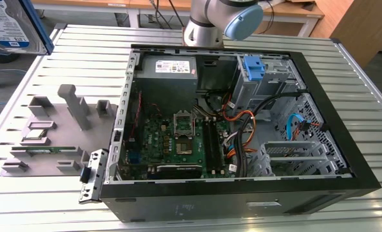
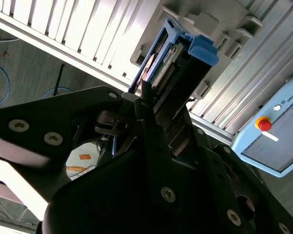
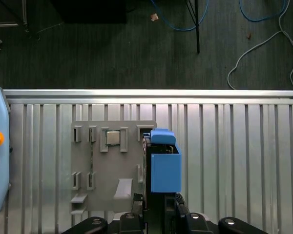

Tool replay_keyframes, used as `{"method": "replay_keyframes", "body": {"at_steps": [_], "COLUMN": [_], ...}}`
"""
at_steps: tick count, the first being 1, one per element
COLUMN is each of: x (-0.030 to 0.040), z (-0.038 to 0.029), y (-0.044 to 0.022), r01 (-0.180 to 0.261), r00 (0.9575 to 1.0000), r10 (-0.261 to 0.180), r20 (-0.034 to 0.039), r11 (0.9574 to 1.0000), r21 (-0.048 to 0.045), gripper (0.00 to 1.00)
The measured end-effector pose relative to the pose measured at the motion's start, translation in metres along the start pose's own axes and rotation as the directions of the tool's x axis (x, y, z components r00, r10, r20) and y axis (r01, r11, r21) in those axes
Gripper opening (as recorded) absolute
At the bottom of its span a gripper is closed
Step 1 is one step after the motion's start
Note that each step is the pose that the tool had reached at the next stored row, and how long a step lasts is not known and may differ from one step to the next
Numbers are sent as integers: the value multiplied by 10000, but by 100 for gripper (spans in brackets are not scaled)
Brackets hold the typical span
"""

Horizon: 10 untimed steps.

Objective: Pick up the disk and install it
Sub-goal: 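Pick up the disk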

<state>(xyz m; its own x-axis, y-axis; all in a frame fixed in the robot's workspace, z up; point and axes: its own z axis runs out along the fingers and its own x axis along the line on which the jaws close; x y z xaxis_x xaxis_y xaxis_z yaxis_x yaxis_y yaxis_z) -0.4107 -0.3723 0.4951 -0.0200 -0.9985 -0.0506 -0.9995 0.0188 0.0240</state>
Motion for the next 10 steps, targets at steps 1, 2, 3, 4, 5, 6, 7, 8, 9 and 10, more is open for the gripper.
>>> {"method": "replay_keyframes", "body": {"at_steps": [1,2,3,4,5,6,7,8,9,10], "x": [0,0,0,0,0,0,0,0,0,0], "z": [0,0,0,-1,-1,-1,0,-1,-1,-1], "y": [0,0,0,0,0,0,-1,-5,-11,-18], "r01": [0,0,0,0,0,0,0,0,0,1], "r00": [10000,10000,10000,10000,10000,10000,10000,10000,10000,10000], "r10": [0,0,0,0,0,0,0,0,0,-1], "r20": [1,0,0,-1,0,0,0,0,0,0], "r11": [10000,10000,10000,10000,10000,10000,10000,10000,10000,10000], "r21": [1,1,0,-1,0,0,1,1,0,-1], "gripper": [35,35,35,35,35,35,35,35,35,35]}}
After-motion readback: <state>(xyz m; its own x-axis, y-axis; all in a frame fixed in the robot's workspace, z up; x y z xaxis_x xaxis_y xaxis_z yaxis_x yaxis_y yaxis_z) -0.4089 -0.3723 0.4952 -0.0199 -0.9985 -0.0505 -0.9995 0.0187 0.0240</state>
